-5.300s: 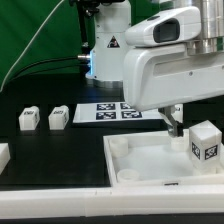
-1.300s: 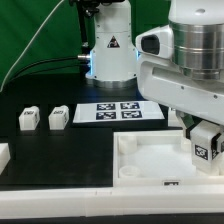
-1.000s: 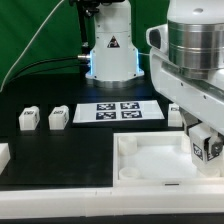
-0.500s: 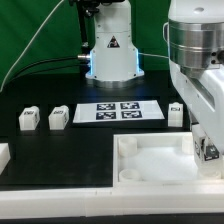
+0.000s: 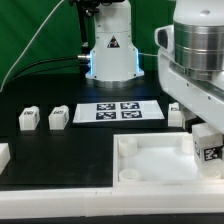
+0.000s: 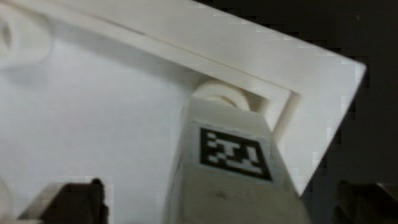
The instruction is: Assemble one leg
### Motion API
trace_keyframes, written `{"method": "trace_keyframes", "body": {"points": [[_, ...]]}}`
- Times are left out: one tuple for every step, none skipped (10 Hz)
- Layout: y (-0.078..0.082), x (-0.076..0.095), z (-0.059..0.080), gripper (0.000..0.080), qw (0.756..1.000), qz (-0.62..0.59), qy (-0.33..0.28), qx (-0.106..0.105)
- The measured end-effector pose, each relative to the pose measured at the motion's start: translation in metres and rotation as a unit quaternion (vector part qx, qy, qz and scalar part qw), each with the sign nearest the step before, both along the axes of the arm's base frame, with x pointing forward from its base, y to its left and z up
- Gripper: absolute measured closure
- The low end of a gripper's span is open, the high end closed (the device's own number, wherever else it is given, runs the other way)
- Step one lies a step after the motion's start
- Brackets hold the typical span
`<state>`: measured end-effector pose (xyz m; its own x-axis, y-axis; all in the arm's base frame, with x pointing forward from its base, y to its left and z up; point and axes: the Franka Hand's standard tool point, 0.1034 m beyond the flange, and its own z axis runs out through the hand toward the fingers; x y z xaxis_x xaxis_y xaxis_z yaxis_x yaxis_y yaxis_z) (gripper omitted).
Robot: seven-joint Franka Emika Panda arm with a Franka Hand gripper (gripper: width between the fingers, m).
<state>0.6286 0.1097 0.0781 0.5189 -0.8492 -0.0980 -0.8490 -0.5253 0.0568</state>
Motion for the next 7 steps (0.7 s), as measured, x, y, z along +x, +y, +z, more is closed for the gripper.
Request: {"method": "trace_keyframes", "body": {"points": [[0.0012, 0.0003, -0.0002, 0.0151, 0.998, 0.056, -0.004, 0.006], [0.001, 0.0015, -0.0007, 0.0151, 0.992, 0.122, -0.013, 0.012], [0.0009, 0.0015, -0.0016, 0.0151, 0.985, 0.17, -0.018, 0.016], [0.0017, 0.0012, -0.0015, 0.0151, 0.977, 0.21, -0.019, 0.02], [0.0017, 0.0014, -0.0012, 0.0151, 0.961, 0.275, -0.022, 0.026], [0.0017, 0.0016, -0.0008, 0.0151, 0.948, 0.315, -0.024, 0.03], [0.0011, 0.002, -0.0006, 0.0151, 0.939, 0.341, -0.026, 0.032]]}}
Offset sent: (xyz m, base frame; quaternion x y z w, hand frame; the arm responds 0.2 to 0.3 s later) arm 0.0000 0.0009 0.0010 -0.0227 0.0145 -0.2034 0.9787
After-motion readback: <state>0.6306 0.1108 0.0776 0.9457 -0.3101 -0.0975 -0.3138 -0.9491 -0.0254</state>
